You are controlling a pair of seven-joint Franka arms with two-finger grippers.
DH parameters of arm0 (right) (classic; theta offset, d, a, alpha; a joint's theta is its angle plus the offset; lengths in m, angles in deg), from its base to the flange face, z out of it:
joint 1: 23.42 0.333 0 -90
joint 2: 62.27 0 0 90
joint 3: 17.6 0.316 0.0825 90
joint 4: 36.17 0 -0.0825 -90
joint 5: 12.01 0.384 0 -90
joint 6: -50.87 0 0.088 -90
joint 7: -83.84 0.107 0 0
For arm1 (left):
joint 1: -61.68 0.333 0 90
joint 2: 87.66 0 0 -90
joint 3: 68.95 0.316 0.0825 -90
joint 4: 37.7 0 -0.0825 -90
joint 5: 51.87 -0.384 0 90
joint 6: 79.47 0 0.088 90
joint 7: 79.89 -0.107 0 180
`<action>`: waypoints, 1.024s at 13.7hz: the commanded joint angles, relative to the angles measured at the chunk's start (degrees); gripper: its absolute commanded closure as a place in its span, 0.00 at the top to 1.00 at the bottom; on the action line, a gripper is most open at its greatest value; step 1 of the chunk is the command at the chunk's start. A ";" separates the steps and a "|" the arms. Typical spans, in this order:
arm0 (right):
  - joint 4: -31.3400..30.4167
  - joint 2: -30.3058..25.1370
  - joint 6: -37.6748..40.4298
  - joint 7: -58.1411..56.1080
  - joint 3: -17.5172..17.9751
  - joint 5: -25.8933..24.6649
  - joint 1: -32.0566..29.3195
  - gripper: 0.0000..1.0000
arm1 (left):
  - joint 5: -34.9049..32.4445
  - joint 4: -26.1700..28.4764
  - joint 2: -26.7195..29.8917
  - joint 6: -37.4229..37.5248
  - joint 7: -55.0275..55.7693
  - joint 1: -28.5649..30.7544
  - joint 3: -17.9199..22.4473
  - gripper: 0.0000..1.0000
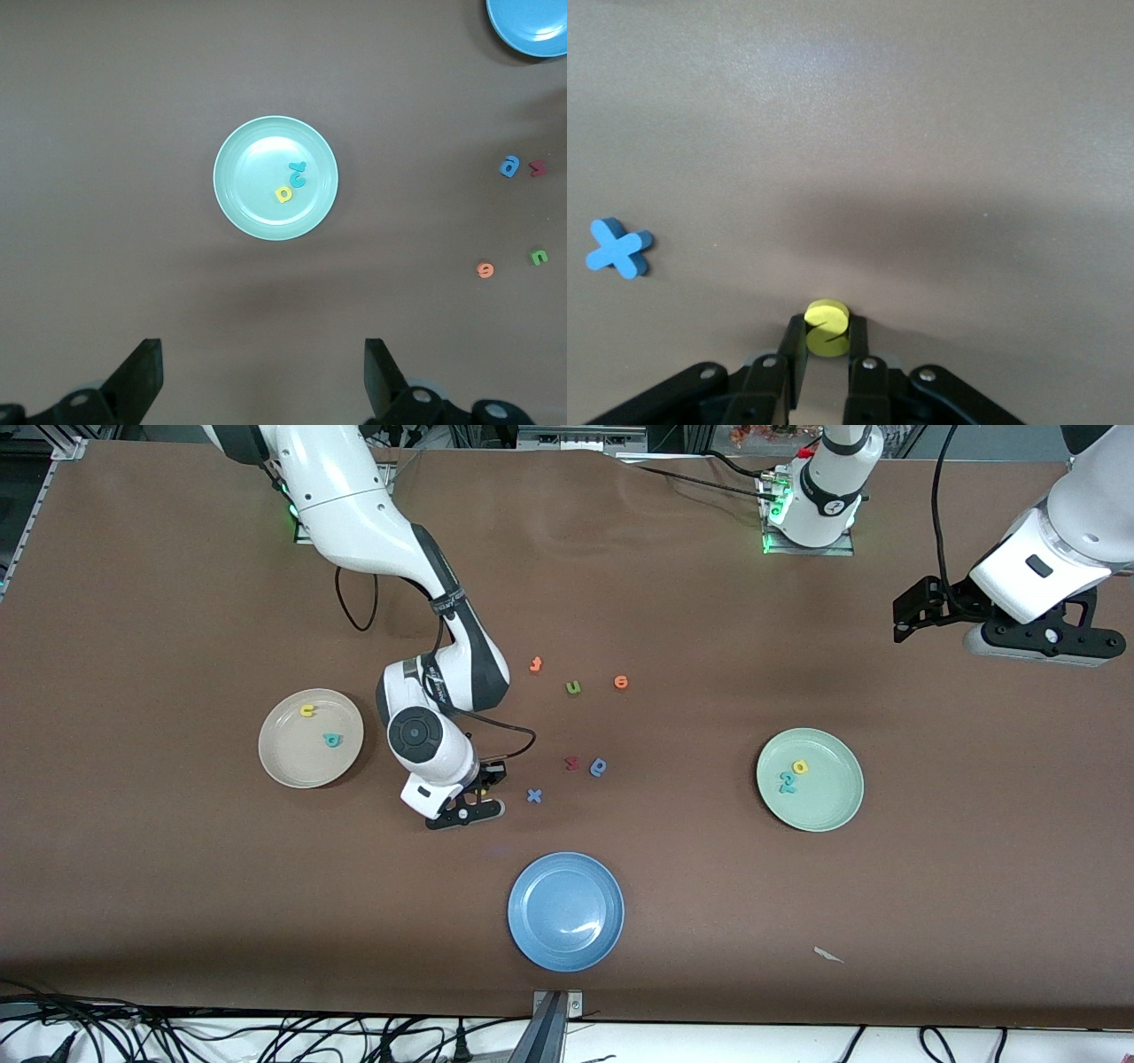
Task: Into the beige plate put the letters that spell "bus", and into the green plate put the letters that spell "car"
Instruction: 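Carry the yellow 2 to the white plate and open the right gripper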
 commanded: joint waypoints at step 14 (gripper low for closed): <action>-37.69 -26.84 -2.55 -20.70 -13.40 -4.52 -4.37 0.16 | -0.52 -1.92 -0.91 1.01 -0.12 -0.11 -0.52 1.00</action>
